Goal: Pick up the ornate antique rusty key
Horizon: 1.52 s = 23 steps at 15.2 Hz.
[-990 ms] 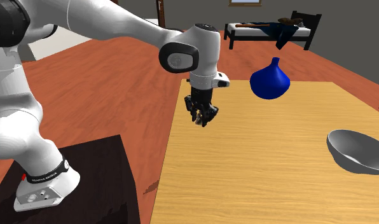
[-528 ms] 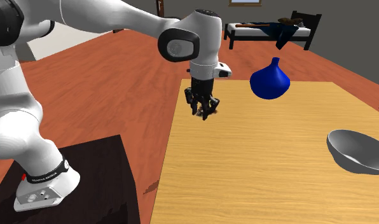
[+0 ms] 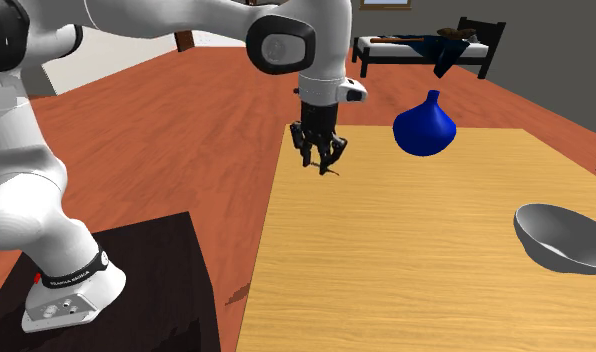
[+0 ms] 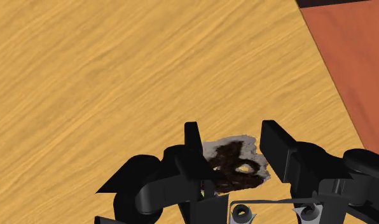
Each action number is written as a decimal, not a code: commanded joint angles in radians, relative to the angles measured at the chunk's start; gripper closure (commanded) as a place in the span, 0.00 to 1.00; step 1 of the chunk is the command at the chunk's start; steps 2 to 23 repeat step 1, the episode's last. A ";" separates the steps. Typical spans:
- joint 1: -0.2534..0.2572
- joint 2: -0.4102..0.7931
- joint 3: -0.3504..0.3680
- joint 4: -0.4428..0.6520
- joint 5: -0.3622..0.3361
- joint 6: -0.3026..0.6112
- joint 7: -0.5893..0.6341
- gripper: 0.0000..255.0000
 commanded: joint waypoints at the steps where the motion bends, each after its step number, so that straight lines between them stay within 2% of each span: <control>1: 0.000 -0.004 -0.001 0.002 -0.002 -0.007 0.000 1.00; 23: 0.000 -0.004 -0.001 0.002 -0.002 -0.007 0.000 1.00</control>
